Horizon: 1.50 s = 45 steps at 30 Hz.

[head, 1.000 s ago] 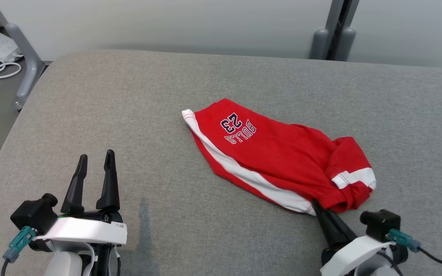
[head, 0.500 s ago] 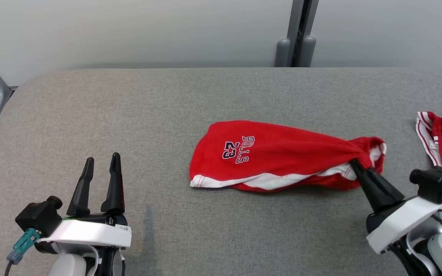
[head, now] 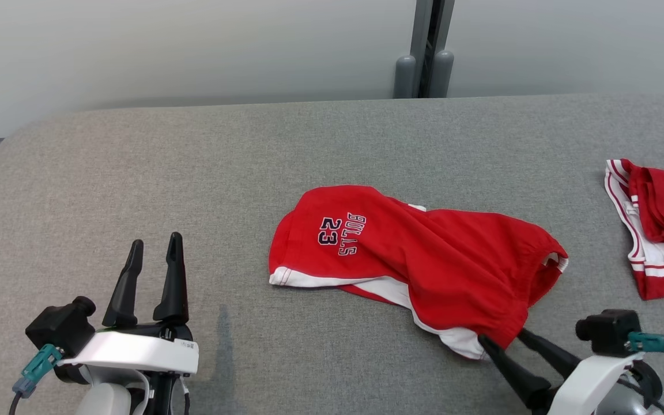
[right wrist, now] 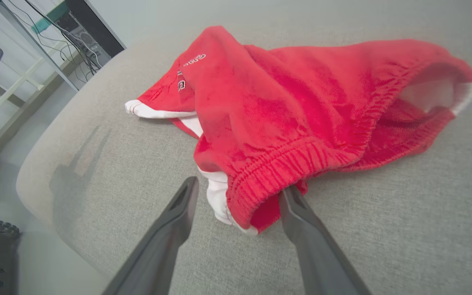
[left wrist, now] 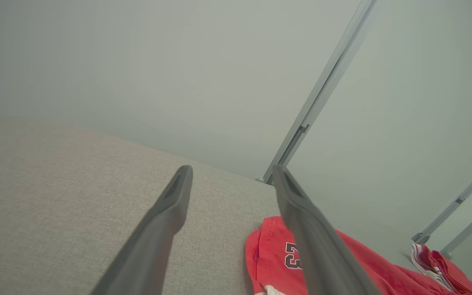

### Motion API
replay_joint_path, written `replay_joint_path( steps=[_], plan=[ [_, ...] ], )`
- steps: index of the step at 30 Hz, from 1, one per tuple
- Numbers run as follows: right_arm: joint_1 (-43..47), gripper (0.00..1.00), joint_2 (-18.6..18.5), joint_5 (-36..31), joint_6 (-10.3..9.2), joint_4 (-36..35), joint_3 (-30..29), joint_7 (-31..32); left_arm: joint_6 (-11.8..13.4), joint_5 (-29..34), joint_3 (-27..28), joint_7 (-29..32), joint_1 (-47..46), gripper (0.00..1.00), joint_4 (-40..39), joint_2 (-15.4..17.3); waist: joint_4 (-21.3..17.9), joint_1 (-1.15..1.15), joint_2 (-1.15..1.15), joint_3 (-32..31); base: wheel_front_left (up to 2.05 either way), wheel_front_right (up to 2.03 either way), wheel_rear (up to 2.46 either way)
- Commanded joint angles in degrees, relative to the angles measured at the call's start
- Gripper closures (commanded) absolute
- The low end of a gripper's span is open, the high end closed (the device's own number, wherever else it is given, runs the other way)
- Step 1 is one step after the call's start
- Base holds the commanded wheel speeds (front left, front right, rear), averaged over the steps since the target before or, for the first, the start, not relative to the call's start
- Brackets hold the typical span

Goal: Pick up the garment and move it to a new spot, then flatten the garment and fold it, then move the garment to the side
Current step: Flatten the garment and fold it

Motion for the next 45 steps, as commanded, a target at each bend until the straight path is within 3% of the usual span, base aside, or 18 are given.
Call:
replay_joint_path(
  steps=[1, 7, 13, 22, 29, 36, 43, 44, 45],
  plan=[
    [-0.2, 0.00, 0.2, 0.9, 0.00, -1.3, -1.9, -0.9, -0.1, 0.5, 0.3, 0.0, -0.2, 0.00, 0.0, 0.2, -0.4, 0.00, 0.00, 0.1, 0.00, 0.00, 0.00],
    [-1.8, 0.00, 0.7, -0.1, 0.00, -5.2, -7.9, -3.4, -0.1, 0.9, 0.3, 0.0, -0.8, 0.00, -0.3, 0.2, -1.0, 0.00, 0.00, 0.5, 0.00, 0.00, 0.00],
    [-2.6, 0.00, 3.4, -4.3, 0.04, -2.8, -14.4, -7.1, -0.1, 0.9, -0.2, 0.0, -1.3, 0.00, -0.4, 0.2, -1.0, 0.00, 0.00, 0.7, 0.00, 0.00, 0.00],
    [-7.7, 0.00, 8.4, -8.2, 0.00, 7.6, -23.1, -7.8, -0.1, 1.2, -1.8, 0.0, -2.0, 0.00, 0.1, 0.3, 0.1, 0.00, 0.00, 1.9, 0.00, 0.00, 0.00],
    [-17.0, 0.00, 9.9, -4.8, 0.00, 20.5, -27.9, -1.4, -0.1, 1.4, -3.6, 0.0, -3.5, 0.00, 0.6, 0.2, 3.0, 0.00, 0.00, 4.2, 0.00, 0.00, 0.00],
    [-22.5, 0.00, 7.9, -3.7, 0.00, 30.9, -26.4, 5.4, -0.1, 1.1, -4.4, 0.0, -4.4, 0.00, 1.1, 0.3, 5.6, 0.00, 0.00, 5.6, 0.00, 0.00, 0.00],
    [-22.1, 0.00, 6.0, 3.1, 0.00, 30.0, -19.9, 14.0, -0.1, 0.9, -4.1, 0.0, -3.7, 0.00, 1.3, 0.3, 6.2, 0.00, 0.00, 5.2, 0.00, 0.00, 0.00],
    [-21.8, 0.17, 5.3, 3.5, 0.00, 29.2, -18.8, 14.7, -0.1, 0.8, -4.1, 0.0, -3.7, 0.00, 1.3, 0.3, 6.2, 0.00, 0.00, 5.1, 0.00, 0.00, 0.00],
    [-21.8, 0.65, 4.5, 3.7, 0.00, 28.1, -17.8, 14.7, -0.1, 0.8, -4.0, 0.0, -3.7, 0.00, 1.3, 0.2, 6.1, 0.00, 0.00, 5.0, 0.00, 0.00, 0.00]
  ],
)
